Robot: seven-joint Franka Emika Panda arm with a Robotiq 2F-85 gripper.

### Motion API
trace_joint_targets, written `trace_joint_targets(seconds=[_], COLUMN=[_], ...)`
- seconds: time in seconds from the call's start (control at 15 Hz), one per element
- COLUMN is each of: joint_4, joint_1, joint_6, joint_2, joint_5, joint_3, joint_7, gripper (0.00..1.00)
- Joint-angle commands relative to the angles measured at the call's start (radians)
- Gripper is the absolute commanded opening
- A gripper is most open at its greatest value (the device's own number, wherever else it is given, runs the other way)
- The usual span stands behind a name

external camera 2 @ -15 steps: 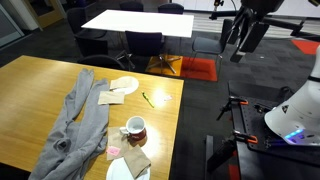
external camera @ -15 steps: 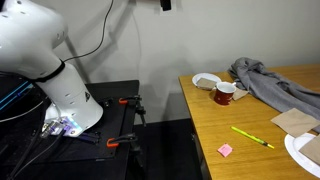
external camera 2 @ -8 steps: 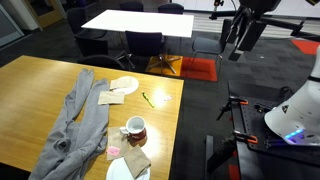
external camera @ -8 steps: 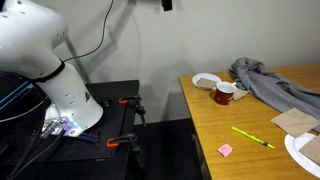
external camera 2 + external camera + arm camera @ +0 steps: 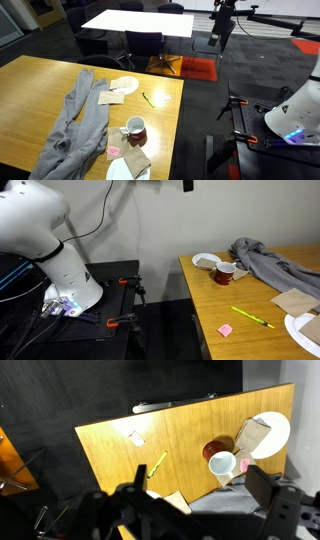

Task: Pick the pen and put it in the cup

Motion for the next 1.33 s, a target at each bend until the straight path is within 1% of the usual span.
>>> trace_joint_targets(seconds=[0.0, 0.27, 0.67, 1.0, 1.27], joint_4=[0.103, 0.21, 0.354, 0.421, 0.443], joint_1=[-0.031, -0.059, -0.079, -0.08, -0.069], joint_6=[0.027, 0.04, 0.064, 0.126, 0.212], joint_2=[0.13, 0.26, 0.447, 0.584, 0.682], joint_5=[0.019, 0.017, 0.019, 0.014, -0.006], joint_3=[-0.03, -0.052, -0.073, -0.095, -0.111], joint_7=[0.038, 0.107, 0.244, 0.355, 0.444], gripper=[1.0, 1.0, 1.0, 1.0, 1.0])
